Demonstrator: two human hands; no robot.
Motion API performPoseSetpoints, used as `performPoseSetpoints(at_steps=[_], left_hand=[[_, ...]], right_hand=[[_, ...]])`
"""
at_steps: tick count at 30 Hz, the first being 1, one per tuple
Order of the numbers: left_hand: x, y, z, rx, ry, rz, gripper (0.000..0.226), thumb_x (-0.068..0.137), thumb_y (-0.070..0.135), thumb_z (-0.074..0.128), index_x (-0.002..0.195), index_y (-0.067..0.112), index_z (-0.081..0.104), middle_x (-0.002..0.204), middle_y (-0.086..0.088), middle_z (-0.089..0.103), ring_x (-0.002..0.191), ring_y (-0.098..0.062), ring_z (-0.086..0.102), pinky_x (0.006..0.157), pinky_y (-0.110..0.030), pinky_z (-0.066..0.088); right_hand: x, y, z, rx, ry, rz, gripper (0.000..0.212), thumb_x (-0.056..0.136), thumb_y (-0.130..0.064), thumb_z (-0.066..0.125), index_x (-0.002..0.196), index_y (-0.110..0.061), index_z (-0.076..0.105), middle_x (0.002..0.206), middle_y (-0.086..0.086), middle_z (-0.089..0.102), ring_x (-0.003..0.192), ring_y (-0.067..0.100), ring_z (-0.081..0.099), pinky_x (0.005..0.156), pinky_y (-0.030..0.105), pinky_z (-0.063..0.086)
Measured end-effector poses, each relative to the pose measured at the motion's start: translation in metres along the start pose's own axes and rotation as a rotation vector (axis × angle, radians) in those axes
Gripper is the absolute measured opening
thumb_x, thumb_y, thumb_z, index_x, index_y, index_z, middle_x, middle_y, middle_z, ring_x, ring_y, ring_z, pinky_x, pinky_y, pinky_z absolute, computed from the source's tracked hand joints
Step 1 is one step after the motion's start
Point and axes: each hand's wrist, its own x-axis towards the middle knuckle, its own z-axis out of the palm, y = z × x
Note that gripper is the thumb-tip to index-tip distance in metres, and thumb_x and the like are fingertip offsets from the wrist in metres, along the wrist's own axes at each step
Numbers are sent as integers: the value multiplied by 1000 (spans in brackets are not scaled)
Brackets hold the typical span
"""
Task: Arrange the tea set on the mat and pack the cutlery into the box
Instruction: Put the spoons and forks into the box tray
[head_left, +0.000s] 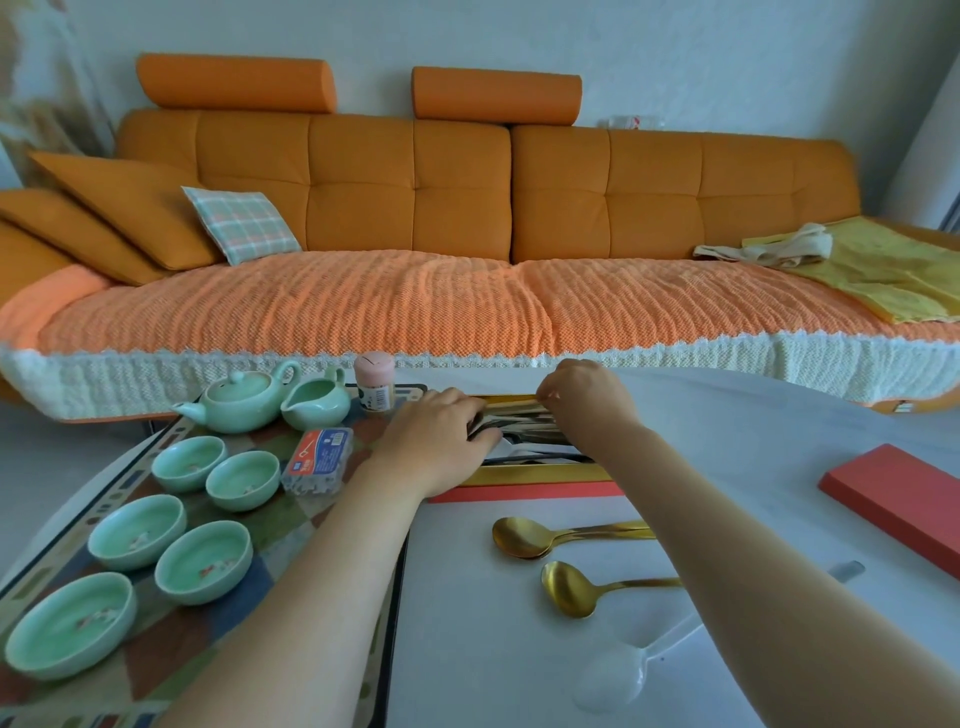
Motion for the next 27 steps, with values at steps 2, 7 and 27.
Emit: performPoseSetpoints(at_steps=[2, 7, 27], left_hand=[[0, 1, -1, 16, -8, 2, 50, 95, 56, 38, 134, 29, 53, 132, 3, 55, 122, -20, 46, 102, -39, 35], [-1, 1, -1, 36, 15, -3, 50, 94, 58, 38, 131, 29, 55, 127, 4, 57, 118, -20, 48, 100, -39, 35], [-2, 5, 2, -3, -62, -8, 63, 92, 65, 38, 144, 29, 44, 145, 5, 47, 133, -18, 41, 110, -42, 32]], right_hand=[[0, 1, -4, -14, -50, -34, 26, 97, -11, 55, 108, -25, 73, 111, -3, 63, 106, 18, 57, 86, 34, 53], [-7, 2, -3, -53, -48, -45, 47, 87, 11, 51, 115, -23, 68, 115, 0, 57, 112, 21, 50, 86, 32, 47], [-4, 3, -1, -81, -158, -28, 46, 88, 6, 53, 116, -27, 70, 121, -4, 58, 100, 18, 61, 77, 32, 57]])
